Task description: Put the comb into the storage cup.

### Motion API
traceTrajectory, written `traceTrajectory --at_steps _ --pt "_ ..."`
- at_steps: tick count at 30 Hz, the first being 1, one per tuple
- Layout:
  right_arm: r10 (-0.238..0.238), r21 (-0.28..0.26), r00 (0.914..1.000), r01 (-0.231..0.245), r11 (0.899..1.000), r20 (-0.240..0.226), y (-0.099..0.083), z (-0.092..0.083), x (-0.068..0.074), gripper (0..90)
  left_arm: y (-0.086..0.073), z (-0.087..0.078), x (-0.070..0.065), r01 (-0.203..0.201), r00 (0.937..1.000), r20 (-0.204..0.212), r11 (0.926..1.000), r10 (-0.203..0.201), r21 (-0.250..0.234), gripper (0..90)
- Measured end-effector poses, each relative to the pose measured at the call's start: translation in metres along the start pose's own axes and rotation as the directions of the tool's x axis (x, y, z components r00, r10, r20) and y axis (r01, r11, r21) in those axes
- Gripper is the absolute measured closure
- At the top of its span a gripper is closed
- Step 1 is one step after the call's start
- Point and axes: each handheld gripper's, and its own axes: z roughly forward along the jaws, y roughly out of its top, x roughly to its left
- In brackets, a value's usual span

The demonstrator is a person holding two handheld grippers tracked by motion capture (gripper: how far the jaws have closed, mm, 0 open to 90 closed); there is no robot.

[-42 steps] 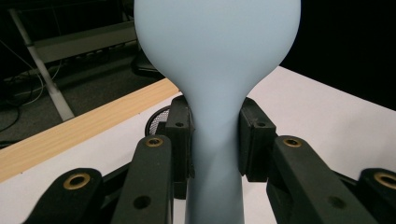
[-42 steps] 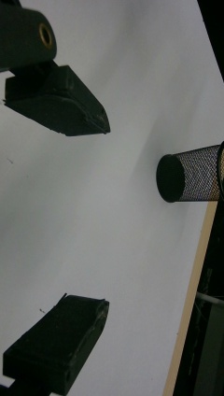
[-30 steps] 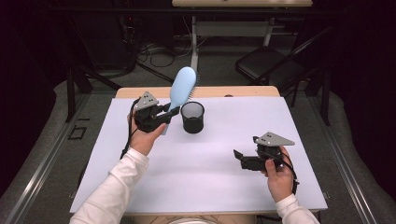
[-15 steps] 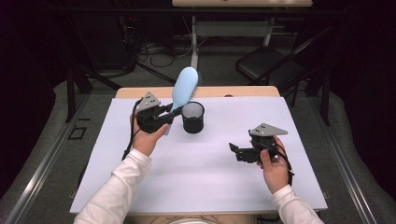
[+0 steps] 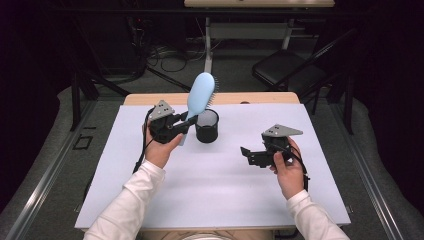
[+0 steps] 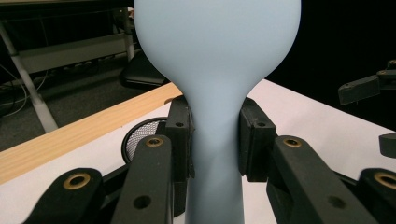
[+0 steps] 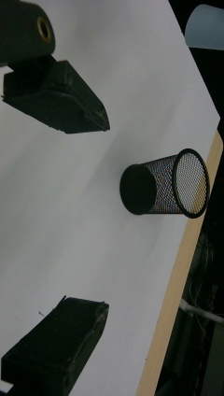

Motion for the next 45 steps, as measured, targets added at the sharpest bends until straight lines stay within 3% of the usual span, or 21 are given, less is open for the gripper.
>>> traceTrajectory --at_steps 27,35,45 --pt "0.027 0.022 0.9996 -0.027 0.999 0.011 0.011 0.01 -0.002 6.7 -0.009 0.008 -0.006 -0.005 1.0 -0.007 0.9995 0.004 -0.03 69.8" --pt "0.053 0.064 0.9986 -0.053 0.997 -0.005 0.015 0.017 -0.002 3.1 -0.011 0.009 -0.009 -0.014 0.9999 -0.01 0.9993 0.013 -0.035 69.8" --pt "0.079 0.055 0.9965 -0.077 0.995 -0.028 0.027 0.02 -0.001 0.0 -0.015 0.012 -0.009 -0.007 1.0 -0.005 0.9992 0.007 -0.038 69.8"
